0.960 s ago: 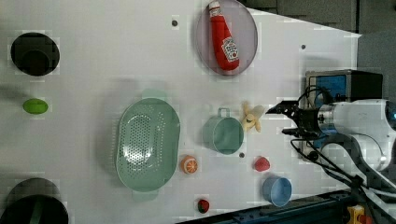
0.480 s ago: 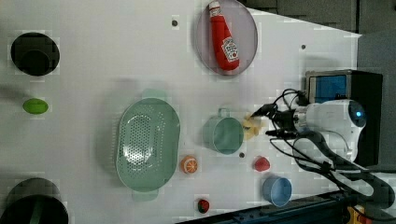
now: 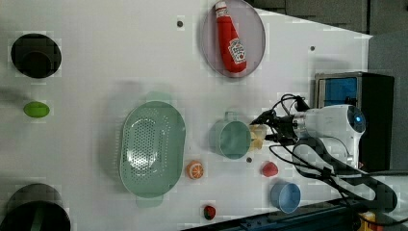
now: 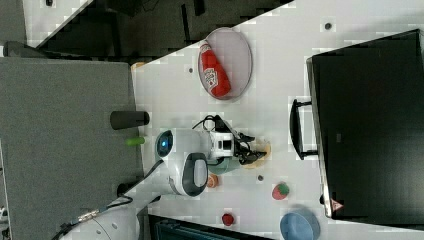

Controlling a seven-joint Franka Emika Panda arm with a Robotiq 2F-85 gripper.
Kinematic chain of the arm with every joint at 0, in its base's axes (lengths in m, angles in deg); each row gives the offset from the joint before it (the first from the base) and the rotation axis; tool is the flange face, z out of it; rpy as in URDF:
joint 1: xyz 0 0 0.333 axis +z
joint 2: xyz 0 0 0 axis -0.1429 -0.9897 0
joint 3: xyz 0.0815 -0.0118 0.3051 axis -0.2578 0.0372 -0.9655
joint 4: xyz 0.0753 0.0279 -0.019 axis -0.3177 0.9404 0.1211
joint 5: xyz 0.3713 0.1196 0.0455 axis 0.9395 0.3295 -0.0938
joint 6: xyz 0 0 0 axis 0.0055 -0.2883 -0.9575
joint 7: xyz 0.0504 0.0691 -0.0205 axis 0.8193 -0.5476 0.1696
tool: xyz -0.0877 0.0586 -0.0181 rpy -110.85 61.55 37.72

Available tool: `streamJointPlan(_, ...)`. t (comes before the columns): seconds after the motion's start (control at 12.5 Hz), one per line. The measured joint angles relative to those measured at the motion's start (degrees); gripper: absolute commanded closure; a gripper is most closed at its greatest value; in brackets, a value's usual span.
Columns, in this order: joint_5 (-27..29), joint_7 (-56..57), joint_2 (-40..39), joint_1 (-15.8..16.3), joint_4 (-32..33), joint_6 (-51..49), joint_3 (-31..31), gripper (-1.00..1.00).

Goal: Pick banana from table and place on oven.

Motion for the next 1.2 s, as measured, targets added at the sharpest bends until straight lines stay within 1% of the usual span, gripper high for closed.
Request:
streamJointPlan(0.16, -0.4, 0.0, 0.2, -0.8, -0.1, 2.1, -0.3, 0.47)
streamJointPlan(0.32, -0.3, 0.0, 0.4, -0.5, -0.2, 2.7, 0.6, 0.47)
streamJointPlan(0.48, -1.5, 0.0, 1.5, -0.8, -0.7, 3.0, 0.1, 0.47)
streamJointPlan(0.56, -1.8, 0.0, 2.8, -0.9, -0.4, 3.2, 0.1, 0.47)
streamJointPlan(0.72, 0.0, 0.0, 7.9, -1.5, 0.3, 0.9, -0.6, 0.47)
streamJointPlan(0.8, 0.0, 0.0, 11.5, -1.3, 0.2, -2.4, -0.6, 0.47)
streamJointPlan(0.96, -0.3, 0.0, 19.9, -0.4, -1.9, -13.1, 0.1, 0.47)
streamJointPlan(1.2, 0.2, 0.0, 31.7, -0.6, -9.4, -28.4, 0.2, 0.47)
